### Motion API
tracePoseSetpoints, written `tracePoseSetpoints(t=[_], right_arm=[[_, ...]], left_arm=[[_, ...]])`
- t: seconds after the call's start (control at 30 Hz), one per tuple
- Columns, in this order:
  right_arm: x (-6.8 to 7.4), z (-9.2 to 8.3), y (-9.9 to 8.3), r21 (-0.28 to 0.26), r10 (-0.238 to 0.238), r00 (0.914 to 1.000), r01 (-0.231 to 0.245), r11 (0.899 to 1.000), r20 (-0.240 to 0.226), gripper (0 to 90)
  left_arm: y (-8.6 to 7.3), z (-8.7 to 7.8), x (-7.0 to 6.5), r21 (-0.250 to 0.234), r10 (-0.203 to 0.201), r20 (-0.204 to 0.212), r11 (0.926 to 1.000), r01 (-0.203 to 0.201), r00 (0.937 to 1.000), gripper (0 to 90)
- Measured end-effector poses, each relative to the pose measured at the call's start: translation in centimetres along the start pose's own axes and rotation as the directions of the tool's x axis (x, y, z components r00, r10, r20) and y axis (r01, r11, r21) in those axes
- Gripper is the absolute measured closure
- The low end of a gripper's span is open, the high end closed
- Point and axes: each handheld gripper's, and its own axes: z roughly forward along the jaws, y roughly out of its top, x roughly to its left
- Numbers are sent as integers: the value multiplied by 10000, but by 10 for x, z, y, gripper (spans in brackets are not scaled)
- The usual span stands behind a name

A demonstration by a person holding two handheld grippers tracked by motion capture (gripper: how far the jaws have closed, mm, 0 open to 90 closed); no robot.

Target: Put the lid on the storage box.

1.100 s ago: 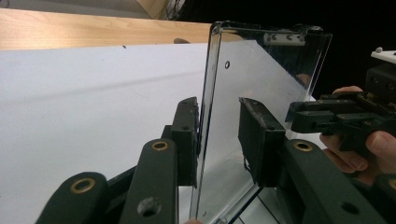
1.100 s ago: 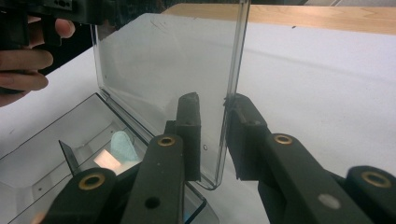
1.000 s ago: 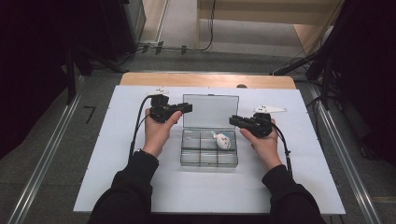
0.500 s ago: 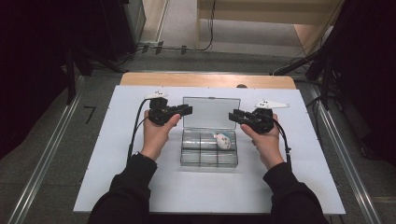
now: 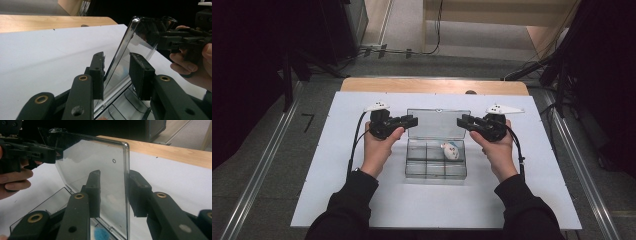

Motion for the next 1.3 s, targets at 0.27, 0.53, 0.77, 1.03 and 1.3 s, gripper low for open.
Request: tracePoseSetpoints(t=[0.27, 0.53, 0.77, 1.03, 1.3], right_arm=[[6, -5, -3, 14, -162, 9999, 162, 9999, -50, 623], [11, -10, -8, -116, -225, 9997, 224, 9997, -82, 611], [15, -12, -11, -164, -359, 9994, 358, 9992, -33, 600], [19, -14, -13, -160, -290, 9996, 289, 9995, -19, 584], [22, -16, -16, -226, -303, 9995, 301, 9993, -51, 571]], left_arm=[[-2, -4, -4, 87, 118, 36, 9999, -118, 9999, 630], [-7, -7, -8, 106, 261, 104, 9996, -262, 9996, 614], [-10, -10, -9, 171, 384, 114, 9991, -386, 9992, 606], [-16, -14, -7, 479, 394, -258, 9981, -381, 9989, 485], [-25, -24, -7, 685, 129, -620, 9976, -86, 9980, 505]])
